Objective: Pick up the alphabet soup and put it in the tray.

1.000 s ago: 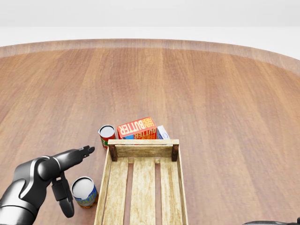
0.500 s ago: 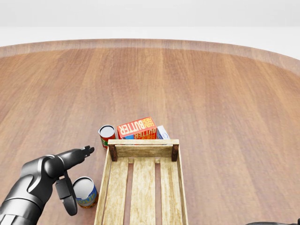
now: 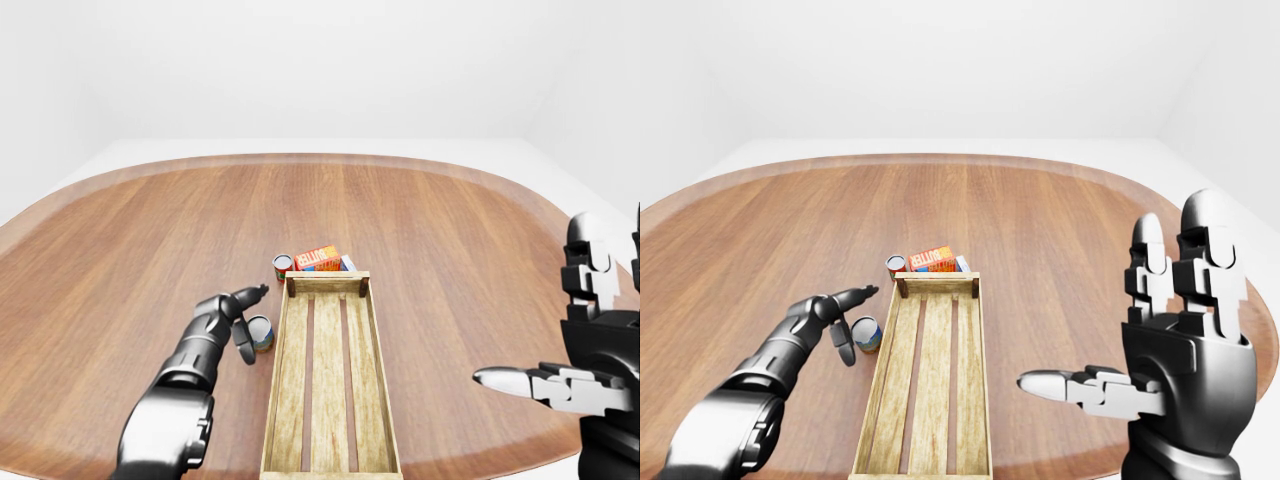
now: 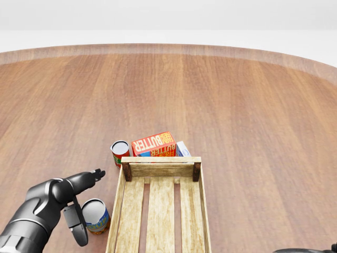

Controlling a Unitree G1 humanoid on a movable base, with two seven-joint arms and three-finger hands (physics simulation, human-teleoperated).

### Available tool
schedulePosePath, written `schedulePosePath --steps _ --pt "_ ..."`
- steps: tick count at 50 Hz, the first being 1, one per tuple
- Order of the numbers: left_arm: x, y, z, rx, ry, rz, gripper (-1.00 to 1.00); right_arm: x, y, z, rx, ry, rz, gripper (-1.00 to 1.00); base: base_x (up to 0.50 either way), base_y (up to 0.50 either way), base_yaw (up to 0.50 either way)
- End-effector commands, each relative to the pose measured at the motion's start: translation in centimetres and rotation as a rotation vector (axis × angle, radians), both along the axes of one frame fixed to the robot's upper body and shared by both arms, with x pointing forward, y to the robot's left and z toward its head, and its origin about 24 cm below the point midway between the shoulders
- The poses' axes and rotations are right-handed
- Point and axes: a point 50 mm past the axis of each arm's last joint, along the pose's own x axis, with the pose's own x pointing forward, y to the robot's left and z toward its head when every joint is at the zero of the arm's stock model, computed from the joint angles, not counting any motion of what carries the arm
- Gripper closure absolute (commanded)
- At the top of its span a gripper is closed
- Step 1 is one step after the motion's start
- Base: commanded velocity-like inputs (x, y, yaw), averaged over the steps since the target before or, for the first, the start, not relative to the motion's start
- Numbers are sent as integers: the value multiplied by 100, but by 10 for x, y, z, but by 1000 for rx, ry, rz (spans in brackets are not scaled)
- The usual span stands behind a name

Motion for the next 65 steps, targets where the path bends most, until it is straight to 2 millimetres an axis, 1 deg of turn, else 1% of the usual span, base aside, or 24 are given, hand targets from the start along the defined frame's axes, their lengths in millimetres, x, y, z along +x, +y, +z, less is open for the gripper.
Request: schedulePosePath --steps 1,21,27,36,49,57,65 --pt "1 2 0 -9 9 25 -100 2 3 3 -26 -28 -8 -100 0 0 0" --pt "1 4 1 -5 6 27 -100 4 5 4 -49 -45 -16 -100 0 0 0" --pt "4 6 3 -8 12 42 -100 2 1 4 -25 -33 -16 -100 0 0 0" --pt "0 7 -3 -6 28 47 -100 3 2 4 -23 -33 -11 -100 0 0 0" --pt "1 6 -3 4 34 60 -100 2 2 2 -16 -8 -7 -100 0 0 0" --pt "-1 7 -4 -16 57 77 -100 2 3 2 -15 -11 -4 -100 0 0 0" --pt "-3 9 -8 4 59 95 -100 2 2 1 -15 -6 -4 -100 0 0 0"
